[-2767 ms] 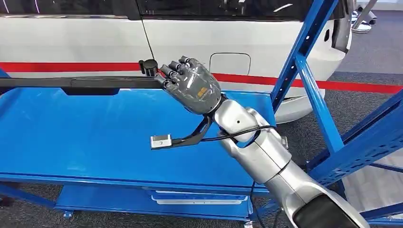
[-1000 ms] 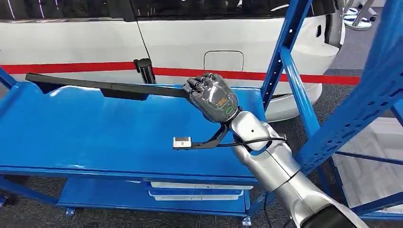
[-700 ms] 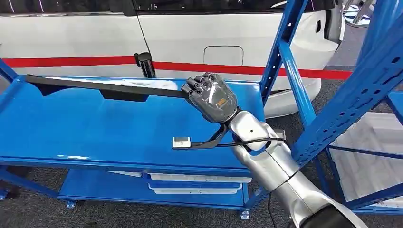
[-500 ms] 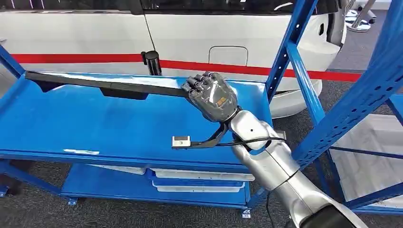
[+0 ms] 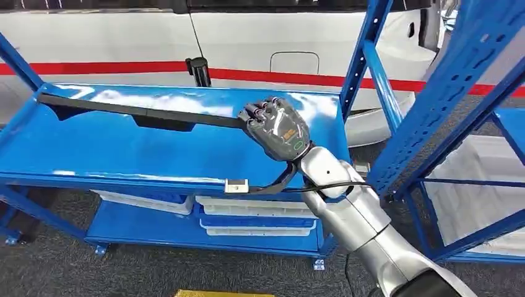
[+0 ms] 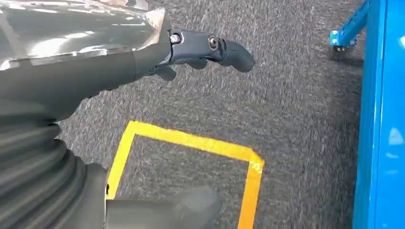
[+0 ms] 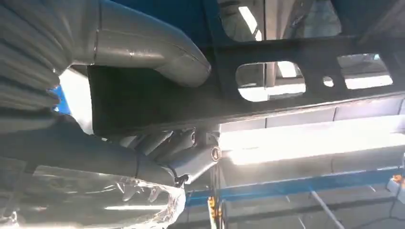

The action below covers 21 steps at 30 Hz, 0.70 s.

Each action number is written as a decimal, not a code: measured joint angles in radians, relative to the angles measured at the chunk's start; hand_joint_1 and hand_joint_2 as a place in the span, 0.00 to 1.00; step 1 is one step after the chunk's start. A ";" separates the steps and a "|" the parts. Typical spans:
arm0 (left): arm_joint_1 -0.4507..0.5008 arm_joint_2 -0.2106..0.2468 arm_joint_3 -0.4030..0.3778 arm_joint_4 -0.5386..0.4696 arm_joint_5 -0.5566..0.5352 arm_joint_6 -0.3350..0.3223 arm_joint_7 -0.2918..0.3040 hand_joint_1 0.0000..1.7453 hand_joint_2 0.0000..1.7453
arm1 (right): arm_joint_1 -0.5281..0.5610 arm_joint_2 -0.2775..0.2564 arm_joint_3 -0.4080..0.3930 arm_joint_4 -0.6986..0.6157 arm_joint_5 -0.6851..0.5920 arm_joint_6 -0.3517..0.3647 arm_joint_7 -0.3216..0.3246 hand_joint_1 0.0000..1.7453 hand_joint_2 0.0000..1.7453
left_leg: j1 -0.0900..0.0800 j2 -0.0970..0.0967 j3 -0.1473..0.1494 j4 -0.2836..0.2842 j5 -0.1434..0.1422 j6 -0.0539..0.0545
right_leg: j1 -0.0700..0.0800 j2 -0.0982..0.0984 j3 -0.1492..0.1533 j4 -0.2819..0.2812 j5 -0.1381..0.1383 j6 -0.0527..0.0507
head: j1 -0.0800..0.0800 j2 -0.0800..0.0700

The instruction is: Take the parts from the cabinet and place them on the table.

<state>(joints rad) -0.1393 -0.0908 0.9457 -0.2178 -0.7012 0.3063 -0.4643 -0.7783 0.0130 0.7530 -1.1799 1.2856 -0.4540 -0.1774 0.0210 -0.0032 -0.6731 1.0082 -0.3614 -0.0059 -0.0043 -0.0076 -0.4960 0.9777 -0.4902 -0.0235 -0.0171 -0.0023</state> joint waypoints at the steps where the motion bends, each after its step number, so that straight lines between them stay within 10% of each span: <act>1: 0.000 -0.002 0.000 0.000 0.000 0.000 0.000 0.00 1.00 | -0.002 0.003 0.001 0.000 0.001 0.000 0.000 0.99 1.00 | 0.000 0.000 -0.015 0.043 -0.068 -0.002 | 0.001 0.000 -0.014 -0.002 0.013 -0.021 | -0.005 0.000; 4: -0.001 -0.003 0.000 0.000 0.000 0.000 0.000 0.00 1.00 | -0.003 0.008 0.001 0.000 0.001 0.000 0.000 0.99 1.00 | 0.006 0.000 -0.068 0.260 -0.214 -0.024 | 0.003 0.000 -0.056 0.000 0.046 -0.023 | -0.010 0.000; 6: -0.001 -0.003 0.000 0.000 0.000 0.000 0.000 0.00 1.00 | 0.000 0.008 0.001 0.000 0.001 0.000 0.000 0.99 1.00 | 0.014 0.000 -0.056 0.306 -0.183 -0.034 | 0.002 0.000 -0.082 0.002 0.066 -0.017 | -0.008 0.000; 9: -0.003 -0.002 0.000 0.000 0.000 0.000 0.000 0.00 1.00 | 0.000 0.008 0.000 0.000 0.001 0.000 0.000 0.99 1.00 | 0.021 0.001 0.092 0.127 -0.106 -0.034 | 0.001 0.001 -0.114 0.011 0.088 -0.001 | -0.009 0.000; 11: -0.008 0.000 0.000 0.000 -0.001 0.000 0.000 0.00 1.00 | -0.002 0.009 -0.002 0.000 0.001 0.000 0.000 0.99 1.00 | 0.015 -0.001 0.193 -0.024 -0.150 -0.021 | 0.007 -0.001 -0.124 0.017 0.100 0.012 | -0.007 0.000; 15: -0.012 0.001 -0.001 0.000 -0.002 0.000 0.006 0.00 1.00 | -0.002 0.011 -0.003 0.000 0.003 0.003 0.004 0.99 1.00 | 0.011 0.007 0.170 -0.040 -0.114 0.022 | 0.005 -0.005 -0.141 0.017 0.122 0.042 | -0.007 0.000; 19: -0.015 0.002 -0.002 0.000 -0.002 -0.001 0.009 0.00 1.00 | 0.002 0.006 -0.006 0.000 0.006 0.007 0.008 0.99 1.00 | 0.005 0.013 0.110 -0.040 -0.064 0.040 | -0.006 0.003 -0.221 0.248 -0.062 0.019 | -0.003 0.000; 21: -0.015 0.001 -0.003 0.000 -0.002 -0.002 0.010 0.00 1.00 | 0.009 0.002 -0.006 0.000 0.006 0.008 0.010 0.99 1.00 | 0.006 0.014 0.074 -0.039 -0.037 0.034 | -0.011 0.003 -0.224 0.337 -0.066 0.042 | -0.002 0.000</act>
<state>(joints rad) -0.1543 -0.0893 0.9430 -0.2178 -0.7034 0.3048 -0.4540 -0.7689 0.0153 0.7473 -1.1795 1.2920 -0.4463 -0.1675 0.0272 0.0107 -0.5990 0.9695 -0.3984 0.0285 -0.0153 -0.0045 -0.7199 1.3148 -0.5567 0.0183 -0.0187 -0.0023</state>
